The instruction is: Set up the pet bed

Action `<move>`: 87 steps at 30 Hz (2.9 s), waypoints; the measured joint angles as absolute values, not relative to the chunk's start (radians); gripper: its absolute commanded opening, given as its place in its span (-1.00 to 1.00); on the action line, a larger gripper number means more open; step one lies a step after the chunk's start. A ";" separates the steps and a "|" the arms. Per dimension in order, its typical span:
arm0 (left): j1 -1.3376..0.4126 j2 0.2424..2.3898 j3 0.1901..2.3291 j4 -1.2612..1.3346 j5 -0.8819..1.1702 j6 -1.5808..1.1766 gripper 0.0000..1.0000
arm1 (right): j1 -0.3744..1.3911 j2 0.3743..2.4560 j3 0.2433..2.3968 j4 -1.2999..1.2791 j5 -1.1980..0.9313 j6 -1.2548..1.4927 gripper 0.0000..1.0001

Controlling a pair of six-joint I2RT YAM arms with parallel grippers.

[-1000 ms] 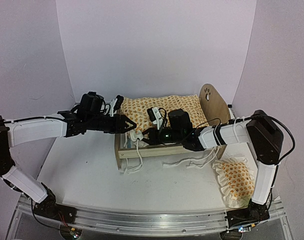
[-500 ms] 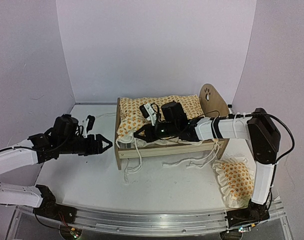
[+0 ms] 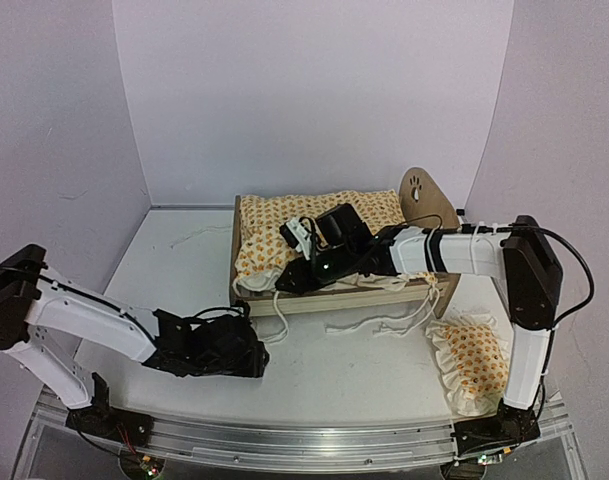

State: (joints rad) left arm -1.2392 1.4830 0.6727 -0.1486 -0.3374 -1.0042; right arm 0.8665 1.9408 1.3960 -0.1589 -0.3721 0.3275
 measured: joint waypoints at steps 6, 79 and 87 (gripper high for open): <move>-1.246 1.629 0.755 -0.182 -0.418 -1.020 -0.21 | 0.875 1.888 1.374 -0.265 -0.299 0.291 -0.32; -1.280 0.841 0.422 -0.068 -0.059 -0.572 -1.00 | 1.135 1.839 1.171 0.609 -0.213 0.695 -1.00; -1.280 0.819 0.422 -0.032 -0.028 -0.529 -1.00 | 1.148 2.068 1.259 0.731 -0.225 0.830 -1.00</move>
State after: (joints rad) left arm -1.2804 0.8188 0.4217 -0.0319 -0.0277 -0.5289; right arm 1.1484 2.0678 1.2594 0.7311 -0.2253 0.8303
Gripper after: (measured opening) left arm 0.006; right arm 0.015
